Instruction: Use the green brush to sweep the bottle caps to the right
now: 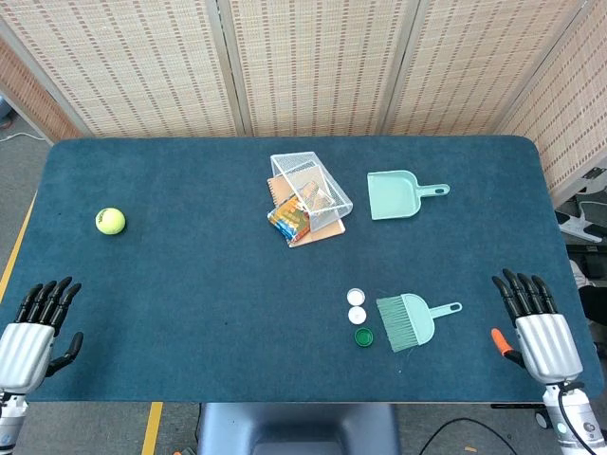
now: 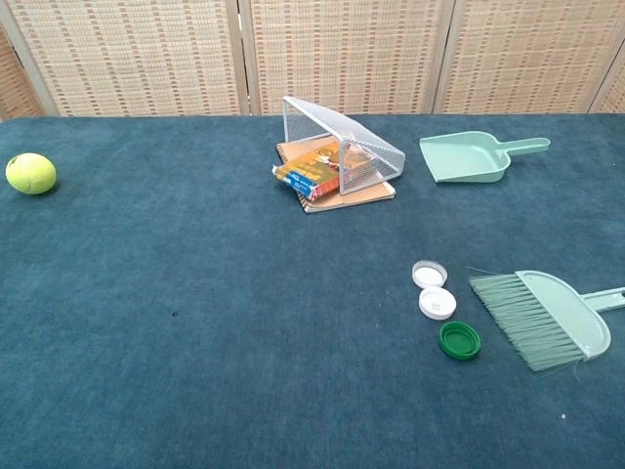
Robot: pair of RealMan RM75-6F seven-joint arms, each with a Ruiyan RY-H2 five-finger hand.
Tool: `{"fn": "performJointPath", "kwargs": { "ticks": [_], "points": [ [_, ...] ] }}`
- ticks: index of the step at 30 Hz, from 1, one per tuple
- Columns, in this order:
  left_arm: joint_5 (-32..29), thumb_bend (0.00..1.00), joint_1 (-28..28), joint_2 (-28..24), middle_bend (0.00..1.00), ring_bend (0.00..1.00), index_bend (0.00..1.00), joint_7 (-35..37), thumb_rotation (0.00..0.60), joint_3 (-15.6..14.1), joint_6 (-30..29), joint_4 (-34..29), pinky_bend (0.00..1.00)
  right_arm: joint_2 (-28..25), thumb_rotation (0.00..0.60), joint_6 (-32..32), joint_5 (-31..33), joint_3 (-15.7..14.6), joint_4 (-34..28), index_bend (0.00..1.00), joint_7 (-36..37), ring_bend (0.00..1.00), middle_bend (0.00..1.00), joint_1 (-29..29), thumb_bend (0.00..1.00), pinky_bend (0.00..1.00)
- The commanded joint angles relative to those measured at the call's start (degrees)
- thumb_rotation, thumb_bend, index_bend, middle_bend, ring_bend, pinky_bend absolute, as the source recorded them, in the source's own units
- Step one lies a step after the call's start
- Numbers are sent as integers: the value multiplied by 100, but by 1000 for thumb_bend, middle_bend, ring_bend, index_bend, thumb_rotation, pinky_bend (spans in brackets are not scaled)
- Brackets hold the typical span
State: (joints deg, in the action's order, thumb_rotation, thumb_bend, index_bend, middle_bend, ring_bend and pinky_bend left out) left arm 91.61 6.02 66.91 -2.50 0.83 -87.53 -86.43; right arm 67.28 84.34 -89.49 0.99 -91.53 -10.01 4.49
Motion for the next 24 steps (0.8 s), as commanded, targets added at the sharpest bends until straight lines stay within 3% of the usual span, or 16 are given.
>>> {"fn": "performJointPath", "kwargs": {
  "ticks": [1,10,15,24],
  "points": [
    [-76,432,26,37,0,0,0,-5,600,20,95,0,60,-13,600,-186,131,-8,-56,0,-138,0,0,46,217,0],
    [-47,432,100,84,0,0,0,-61,600,36,147,-73,60,30,600,-739,116,-21,98,13,-849,0,7,385,218,0],
    [-68,431,116,79,0,0,0,-53,600,14,208,-71,60,121,600,-1286,99,-27,255,163,-1424,0,148,737,217,0],
    [-112,433,117,53,0,0,0,-45,600,1,243,-84,60,669,600,-2058,478,41,770,285,-1859,0,264,1181,218,0]
  ]
}}
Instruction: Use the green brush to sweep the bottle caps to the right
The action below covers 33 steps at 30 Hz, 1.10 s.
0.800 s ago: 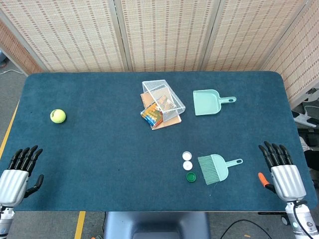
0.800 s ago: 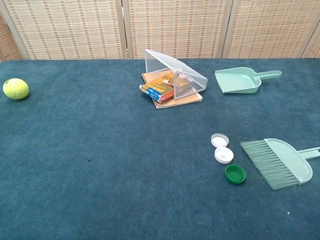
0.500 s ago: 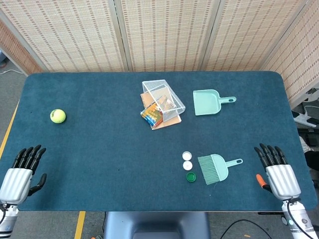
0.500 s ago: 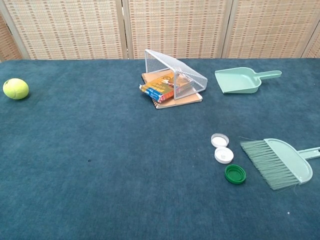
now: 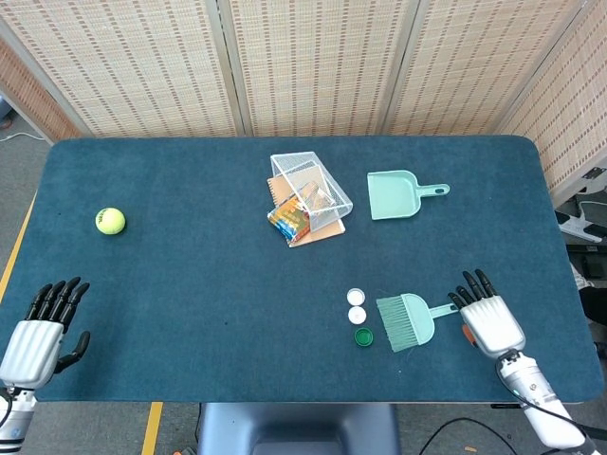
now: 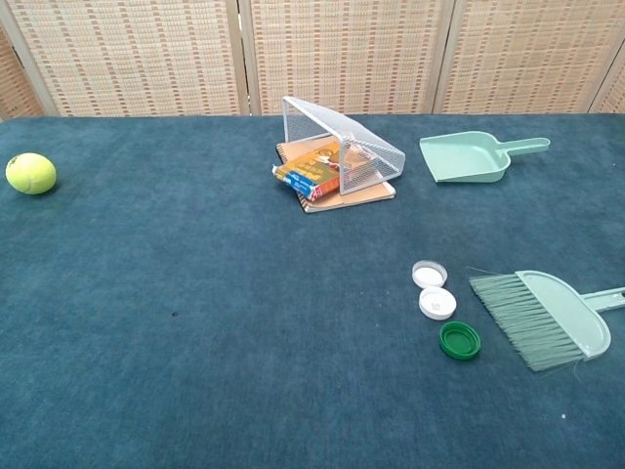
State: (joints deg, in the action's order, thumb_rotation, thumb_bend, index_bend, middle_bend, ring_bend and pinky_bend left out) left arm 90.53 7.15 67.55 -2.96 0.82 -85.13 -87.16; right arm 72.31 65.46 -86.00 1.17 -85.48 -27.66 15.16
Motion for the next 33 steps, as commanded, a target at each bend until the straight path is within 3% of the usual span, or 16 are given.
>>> {"fn": "performJointPath", "kwargs": {
  "ticks": [1,18,33],
  "points": [
    [-2,433,0,-17,0,0,0,3,600,-1,-3,-15,60,231,600,-224,169,29,229,286,-117,0,264,149,219,0],
    [-42,432,-2,-97,0,0,0,21,600,-7,9,-89,61,801,600,-588,627,48,893,377,-522,27,311,450,263,0],
    [-101,431,-5,-47,0,0,0,-103,600,14,14,-101,57,1094,600,-740,883,19,1126,382,-717,41,312,623,267,0]
  ]
}}
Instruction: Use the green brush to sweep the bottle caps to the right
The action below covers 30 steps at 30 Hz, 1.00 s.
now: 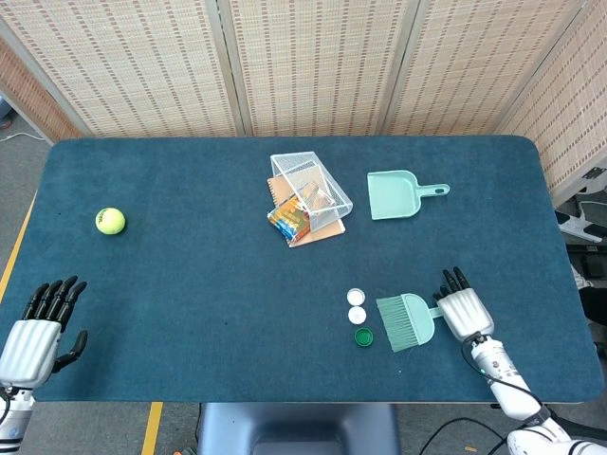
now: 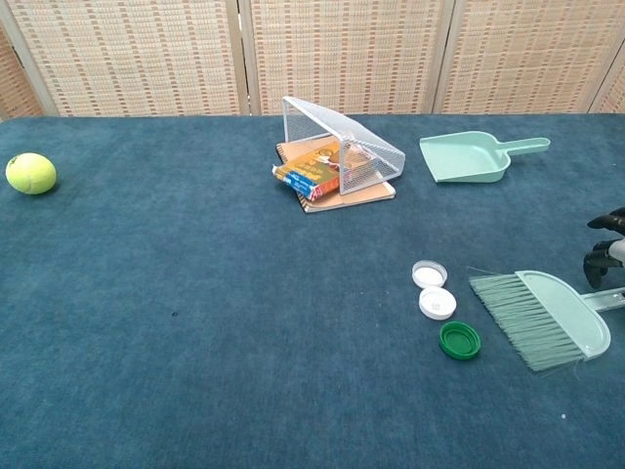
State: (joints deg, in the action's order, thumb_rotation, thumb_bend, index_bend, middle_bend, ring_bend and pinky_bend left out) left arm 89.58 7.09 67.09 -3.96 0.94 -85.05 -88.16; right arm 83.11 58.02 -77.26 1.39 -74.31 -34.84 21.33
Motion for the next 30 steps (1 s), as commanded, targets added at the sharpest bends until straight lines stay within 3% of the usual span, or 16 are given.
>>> {"fn": "performJointPath", "kwargs": {
  "ticks": [1,12,21,30],
  "points": [
    [-7,432,3,-2,0,0,0,-1,600,-1,12,0,57,29,600,18,8,-6,16,389,20,45,317,11,266,0],
    [-49,431,-21,-39,0,0,0,53,600,5,-4,-4,48,157,600,85,67,-54,88,459,17,87,365,29,269,0],
    [-4,432,-40,-25,0,0,0,132,600,-30,-24,79,47,274,600,403,-121,-101,219,657,128,236,504,-27,290,0],
    [-2,432,-33,-75,0,0,0,175,600,-11,-35,68,47,429,600,551,-120,-62,399,778,153,339,624,-52,429,0]
  ]
}}
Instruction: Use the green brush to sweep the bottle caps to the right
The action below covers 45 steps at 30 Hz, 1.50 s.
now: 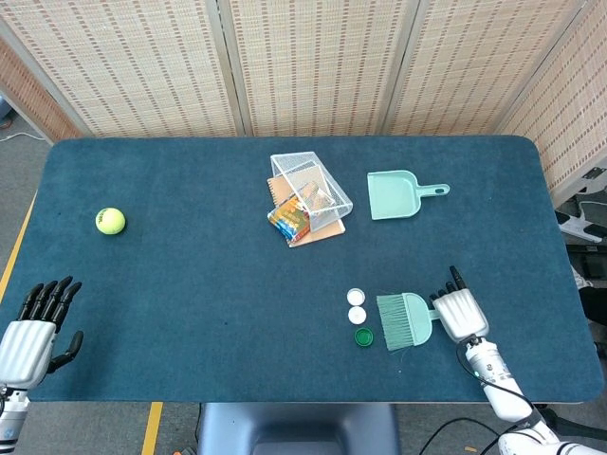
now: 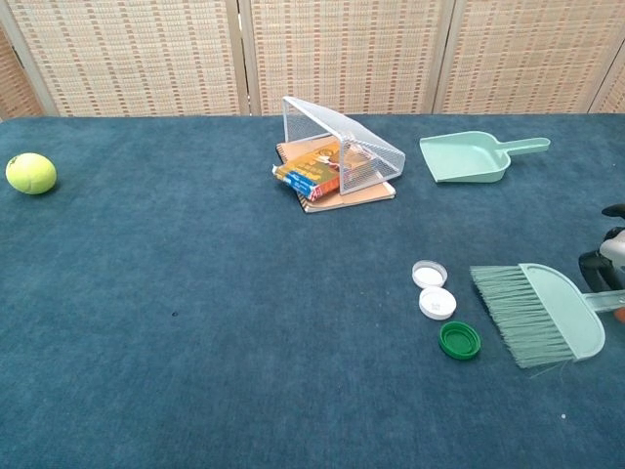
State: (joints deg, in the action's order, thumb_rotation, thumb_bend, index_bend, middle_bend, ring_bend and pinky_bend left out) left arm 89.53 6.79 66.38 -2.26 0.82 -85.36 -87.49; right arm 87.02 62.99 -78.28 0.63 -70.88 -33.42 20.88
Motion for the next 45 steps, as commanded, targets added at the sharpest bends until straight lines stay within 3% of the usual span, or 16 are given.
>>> {"fn": "performJointPath", "kwargs": {
  "ticks": [1,9,14,18,26,30,36,42,45],
  "points": [
    [5,432,-3,-8,0,0,0,10,600,-1,-6,2,47,52,600,71,-31,17,81,791,38,350,636,-7,452,0],
    [60,444,-41,10,0,0,0,-135,600,-28,-79,-110,47,36,600,165,-213,-45,225,869,212,431,728,-5,571,0],
    [118,444,-73,0,0,0,0,-163,600,-52,-143,-151,47,-275,600,342,-418,-120,46,910,231,487,767,-38,604,0],
    [106,445,-42,-4,0,0,0,-144,600,-25,-109,-145,47,-859,600,381,-542,-179,-488,928,46,509,784,-20,605,0],
    [171,444,-45,-10,0,0,0,-106,600,-55,-122,-146,47,-2252,600,187,-585,-118,-2369,941,-385,523,796,193,606,0],
    [206,445,-23,4,0,0,0,-105,600,-68,-92,-150,47,-2420,600,13,-546,-22,-3086,942,-1222,523,797,406,606,0],
    [243,445,-23,-15,0,0,0,17,600,-88,-101,-122,47,-2190,600,-393,13,200,-4023,942,-3191,523,797,906,606,0],
    [279,446,-40,-55,0,0,0,141,600,-108,-138,-80,47,-1673,600,-470,948,236,-4431,942,-5360,528,797,1448,606,0],
    [276,446,-52,-58,0,0,0,161,600,-120,-139,-65,48,-1371,600,-352,1368,219,-4530,942,-5960,530,797,1656,606,0]
  ]
}}
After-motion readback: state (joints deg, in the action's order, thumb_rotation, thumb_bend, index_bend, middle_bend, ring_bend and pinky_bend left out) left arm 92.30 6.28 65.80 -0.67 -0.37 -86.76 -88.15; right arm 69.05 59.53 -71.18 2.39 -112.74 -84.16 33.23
